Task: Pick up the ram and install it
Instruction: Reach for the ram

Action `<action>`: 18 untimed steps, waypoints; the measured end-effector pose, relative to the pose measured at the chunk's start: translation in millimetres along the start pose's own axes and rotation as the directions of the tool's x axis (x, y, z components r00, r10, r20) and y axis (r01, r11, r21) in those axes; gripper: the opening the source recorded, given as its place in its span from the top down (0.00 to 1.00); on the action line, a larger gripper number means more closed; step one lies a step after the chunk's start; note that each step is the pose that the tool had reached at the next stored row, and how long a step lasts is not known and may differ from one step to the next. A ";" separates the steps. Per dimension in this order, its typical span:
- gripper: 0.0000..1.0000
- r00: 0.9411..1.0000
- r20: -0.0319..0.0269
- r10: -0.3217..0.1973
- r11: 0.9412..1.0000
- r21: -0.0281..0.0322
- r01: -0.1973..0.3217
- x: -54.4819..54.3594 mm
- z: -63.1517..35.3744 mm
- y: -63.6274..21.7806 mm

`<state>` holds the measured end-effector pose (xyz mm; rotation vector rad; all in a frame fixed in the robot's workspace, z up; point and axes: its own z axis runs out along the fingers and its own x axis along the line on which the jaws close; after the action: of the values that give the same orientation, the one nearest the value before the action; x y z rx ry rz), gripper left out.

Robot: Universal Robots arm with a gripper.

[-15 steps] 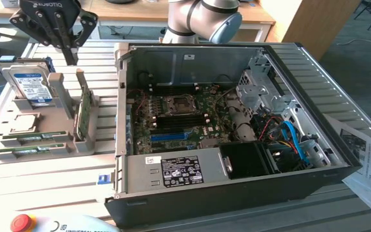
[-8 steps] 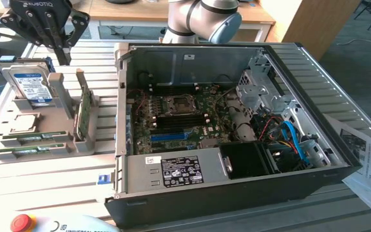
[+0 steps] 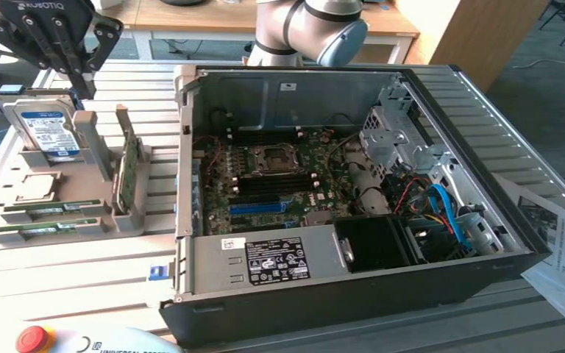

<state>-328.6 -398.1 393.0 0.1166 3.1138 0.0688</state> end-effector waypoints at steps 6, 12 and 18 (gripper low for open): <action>0.89 1.000 0.000 0.000 1.000 0.000 0.000 11.7 -0.3 -0.9; 0.89 1.000 0.000 0.000 1.000 0.000 0.000 24.1 -0.6 -1.7; 0.89 1.000 0.000 0.000 1.000 0.000 0.000 36.2 -0.9 -2.6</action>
<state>-364.9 -398.0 392.9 0.1166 3.1138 0.0688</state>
